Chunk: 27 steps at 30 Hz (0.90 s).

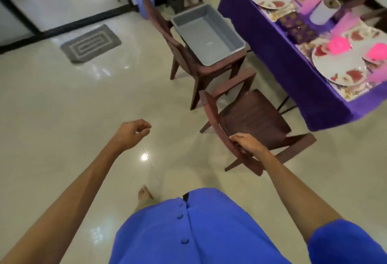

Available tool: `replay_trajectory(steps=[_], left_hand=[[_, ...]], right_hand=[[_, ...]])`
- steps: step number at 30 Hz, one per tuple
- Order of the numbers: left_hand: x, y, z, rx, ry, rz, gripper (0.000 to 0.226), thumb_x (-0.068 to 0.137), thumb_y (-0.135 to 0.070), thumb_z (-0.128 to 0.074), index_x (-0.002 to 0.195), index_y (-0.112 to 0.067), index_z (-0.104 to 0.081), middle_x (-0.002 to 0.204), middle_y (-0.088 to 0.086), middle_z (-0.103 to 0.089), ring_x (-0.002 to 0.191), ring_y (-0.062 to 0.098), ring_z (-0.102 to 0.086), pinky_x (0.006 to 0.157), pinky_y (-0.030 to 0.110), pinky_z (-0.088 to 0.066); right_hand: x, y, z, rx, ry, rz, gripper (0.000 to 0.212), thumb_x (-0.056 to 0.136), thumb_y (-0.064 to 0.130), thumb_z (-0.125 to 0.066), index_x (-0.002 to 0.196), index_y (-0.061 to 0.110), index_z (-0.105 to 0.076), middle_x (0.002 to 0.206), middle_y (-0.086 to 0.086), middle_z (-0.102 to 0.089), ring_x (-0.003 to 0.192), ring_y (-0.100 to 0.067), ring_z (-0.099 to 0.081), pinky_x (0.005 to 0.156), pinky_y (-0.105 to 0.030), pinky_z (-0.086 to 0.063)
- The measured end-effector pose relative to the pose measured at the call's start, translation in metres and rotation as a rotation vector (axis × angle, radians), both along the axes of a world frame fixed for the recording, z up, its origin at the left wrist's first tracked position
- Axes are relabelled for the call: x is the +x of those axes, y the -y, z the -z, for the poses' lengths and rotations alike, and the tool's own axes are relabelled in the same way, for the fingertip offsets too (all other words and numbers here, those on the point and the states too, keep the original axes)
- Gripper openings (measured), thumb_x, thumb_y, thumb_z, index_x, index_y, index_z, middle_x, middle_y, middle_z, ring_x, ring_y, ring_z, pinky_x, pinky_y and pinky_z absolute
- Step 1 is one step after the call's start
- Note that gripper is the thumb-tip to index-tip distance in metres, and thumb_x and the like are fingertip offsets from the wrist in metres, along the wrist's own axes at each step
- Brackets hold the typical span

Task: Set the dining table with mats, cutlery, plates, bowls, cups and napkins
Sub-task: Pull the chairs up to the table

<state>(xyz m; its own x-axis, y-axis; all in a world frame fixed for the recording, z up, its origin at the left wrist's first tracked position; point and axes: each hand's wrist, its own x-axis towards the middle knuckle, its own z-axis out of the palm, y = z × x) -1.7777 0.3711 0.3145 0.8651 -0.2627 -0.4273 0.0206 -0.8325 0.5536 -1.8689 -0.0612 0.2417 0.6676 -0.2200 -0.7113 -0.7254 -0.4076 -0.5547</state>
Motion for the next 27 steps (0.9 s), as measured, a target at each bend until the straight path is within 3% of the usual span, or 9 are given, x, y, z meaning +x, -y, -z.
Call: replay_trajectory(steps=[2, 4, 5, 9, 15, 17, 20, 24, 27], left_hand=[[0.055, -0.012, -0.003, 0.011, -0.003, 0.163, 0.019, 0.101, -0.020, -0.067, 0.118, -0.015, -0.074, 0.100, -0.003, -0.072, 0.099, 0.016, -0.067, 0.086, 0.023, -0.044], [0.102, -0.009, -0.010, 0.040, 0.012, 0.343, 0.020, 0.100, -0.020, -0.067, 0.118, -0.014, -0.074, 0.103, 0.000, -0.073, 0.101, 0.020, -0.069, 0.089, 0.026, -0.047], [0.122, -0.001, -0.012, 0.045, 0.038, 0.409, 0.021, 0.100, -0.021, -0.067, 0.118, -0.013, -0.074, 0.107, 0.003, -0.075, 0.102, 0.022, -0.069, 0.092, 0.029, -0.050], [0.195, 0.059, -0.024, 0.053, 0.122, 0.658, 0.024, 0.100, -0.023, -0.066, 0.120, -0.010, -0.073, 0.114, 0.009, -0.075, 0.107, 0.030, -0.069, 0.096, 0.038, -0.053], [0.219, 0.172, -0.010, 0.081, 0.269, 1.111, 0.063, 0.094, -0.032, -0.074, 0.151, -0.028, -0.048, 0.147, 0.004, -0.054, 0.127, 0.025, -0.058, 0.103, 0.038, -0.048], [0.215, 0.201, -0.002, 0.117, 0.330, 1.324, 0.061, 0.095, -0.030, -0.072, 0.152, -0.031, -0.050, 0.156, -0.002, -0.049, 0.136, 0.022, -0.054, 0.109, 0.038, -0.047], [0.211, 0.227, 0.002, 0.254, 0.510, 1.609, 0.043, 0.099, -0.032, -0.066, 0.141, -0.031, -0.063, 0.145, -0.004, -0.061, 0.128, 0.023, -0.061, 0.103, 0.041, -0.053], [0.223, 0.238, 0.006, 0.391, 0.691, 1.729, 0.032, 0.097, -0.026, -0.062, 0.128, -0.030, -0.067, 0.119, 0.000, -0.072, 0.108, 0.025, -0.070, 0.089, 0.041, -0.059], [0.225, 0.244, 0.014, 0.390, 0.686, 1.762, 0.027, 0.097, -0.022, -0.065, 0.123, -0.023, -0.070, 0.114, 0.002, -0.073, 0.104, 0.025, -0.070, 0.092, 0.042, -0.060]], right_hand=[[-0.014, -0.021, -0.015, -0.066, 0.052, 0.075, 0.024, 0.100, 0.036, -0.061, 0.098, 0.020, -0.079, 0.092, 0.000, -0.077, 0.080, -0.018, -0.067, 0.067, -0.031, -0.049], [-0.027, -0.038, -0.031, -0.157, 0.120, 0.130, 0.024, 0.100, 0.036, -0.062, 0.100, 0.021, -0.081, 0.101, 0.004, -0.078, 0.098, -0.017, -0.070, 0.091, -0.035, -0.050], [-0.034, -0.045, -0.044, -0.188, 0.130, 0.133, 0.023, 0.100, 0.038, -0.063, 0.102, 0.023, -0.081, 0.104, 0.008, -0.077, 0.102, -0.014, -0.069, 0.095, -0.032, -0.049], [-0.063, -0.064, -0.067, -0.353, 0.091, 0.107, 0.031, 0.092, 0.046, -0.074, 0.117, 0.028, -0.075, 0.108, 0.010, -0.073, 0.102, -0.011, -0.066, 0.093, -0.027, -0.047], [-0.086, -0.068, -0.065, -0.711, -0.058, -0.058, 0.044, 0.093, 0.021, -0.071, 0.137, 0.025, -0.066, 0.118, -0.007, -0.072, 0.107, -0.030, -0.067, 0.087, -0.036, -0.052], [-0.087, -0.069, -0.059, -0.803, -0.125, -0.129, 0.045, 0.096, 0.018, -0.064, 0.140, 0.027, -0.062, 0.122, -0.007, -0.071, 0.110, -0.030, -0.067, 0.089, -0.038, -0.053], [-0.088, -0.072, -0.050, -0.837, -0.254, -0.239, 0.047, 0.102, 0.023, -0.059, 0.148, 0.025, -0.051, 0.127, -0.006, -0.068, 0.112, -0.026, -0.066, 0.091, -0.035, -0.051], [-0.076, -0.066, -0.053, -0.827, -0.275, -0.243, 0.043, 0.105, 0.019, -0.055, 0.147, 0.018, -0.050, 0.125, -0.007, -0.067, 0.111, -0.024, -0.066, 0.084, -0.029, -0.047], [-0.075, -0.071, -0.055, -0.809, -0.305, -0.222, 0.040, 0.104, 0.013, -0.053, 0.144, 0.015, -0.051, 0.124, -0.009, -0.066, 0.111, -0.026, -0.066, 0.085, -0.031, -0.046]])
